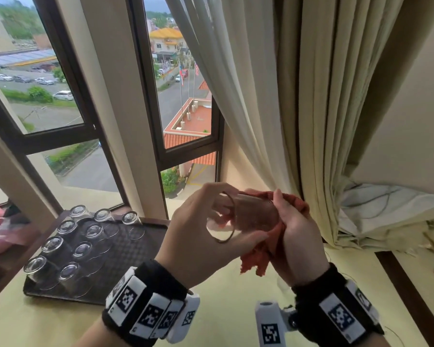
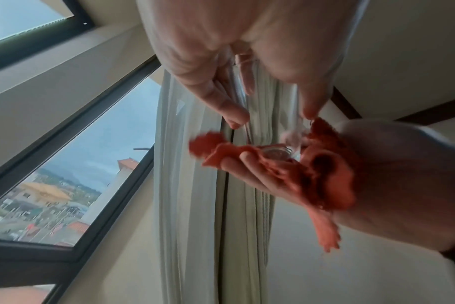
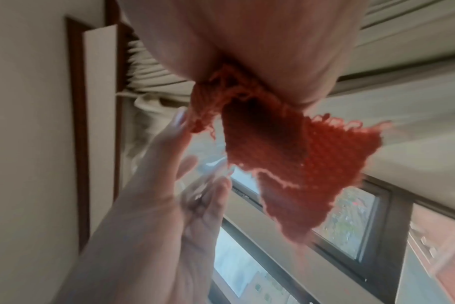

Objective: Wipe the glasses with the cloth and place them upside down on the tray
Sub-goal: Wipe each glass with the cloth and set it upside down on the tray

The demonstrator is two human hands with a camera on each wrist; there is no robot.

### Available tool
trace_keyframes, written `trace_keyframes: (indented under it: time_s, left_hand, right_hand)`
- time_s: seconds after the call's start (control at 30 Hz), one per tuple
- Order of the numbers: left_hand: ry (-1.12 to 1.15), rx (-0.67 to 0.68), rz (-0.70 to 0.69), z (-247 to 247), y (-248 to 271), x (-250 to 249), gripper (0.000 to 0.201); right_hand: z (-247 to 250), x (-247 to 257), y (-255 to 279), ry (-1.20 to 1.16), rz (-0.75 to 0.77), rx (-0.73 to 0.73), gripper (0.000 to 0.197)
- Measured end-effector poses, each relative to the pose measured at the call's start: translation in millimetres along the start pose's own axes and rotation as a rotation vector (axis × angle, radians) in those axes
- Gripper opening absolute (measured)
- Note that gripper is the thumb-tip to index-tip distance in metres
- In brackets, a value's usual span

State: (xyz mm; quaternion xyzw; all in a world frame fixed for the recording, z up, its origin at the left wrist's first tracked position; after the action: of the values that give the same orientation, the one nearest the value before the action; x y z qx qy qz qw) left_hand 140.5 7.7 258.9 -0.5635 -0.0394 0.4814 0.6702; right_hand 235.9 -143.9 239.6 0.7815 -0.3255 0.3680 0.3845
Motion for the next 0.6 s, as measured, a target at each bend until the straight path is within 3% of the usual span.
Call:
trace_keyframes:
  time_s: [0.1, 0.2, 0.3, 0.37, 0.43, 0.5, 0.6]
  left_hand:
    - [0.026, -0.135, 0.130, -5, 8, 4, 0.065]
    - [0.096, -0.170, 0.223, -9, 8, 1, 0.062]
    - [0.154, -0.141, 0.185, -11, 5, -7, 0.059]
    - [0.151, -0.103, 0.113, -11, 3, -7, 0.059]
    - [0.104, -0.082, 0.083, -12, 3, -3, 0.060]
    - [0.092, -0.111, 0.111, -12, 3, 3, 0.060]
    - [0.088, -0.167, 0.172, -14, 5, 11, 0.061]
  right_hand:
    - [-13, -12, 15, 0.143, 0.136, -0.072, 0.049]
    - [-22, -14, 27, 0.277, 0.422, -0.097, 0.034]
    - [-16, 0, 22, 0.229, 0.568, 0.055, 0.029]
    - [-10, 9, 18, 0.177, 0.512, 0.072, 0.041]
    - [-8, 11, 15, 0.043, 0.323, 0.057, 0.059]
    - [-5, 5, 12, -0.066, 0.151, 0.060, 0.058]
    - [-12, -14, 21, -0.127, 0.085, 0.057, 0.053]
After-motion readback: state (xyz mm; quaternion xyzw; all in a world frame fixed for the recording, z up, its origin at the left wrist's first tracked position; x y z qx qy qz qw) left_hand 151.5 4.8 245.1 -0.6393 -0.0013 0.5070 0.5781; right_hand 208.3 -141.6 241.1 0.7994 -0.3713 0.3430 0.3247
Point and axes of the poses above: each hand's wrist, its own y-axis away from the middle knuckle, its own z-axis out of the back of the hand, x = y × z, the point moved 1 cm from there along -y, towards the middle knuckle, and after that the axes turned 14 degrees about -z, right-handed, at the moved point
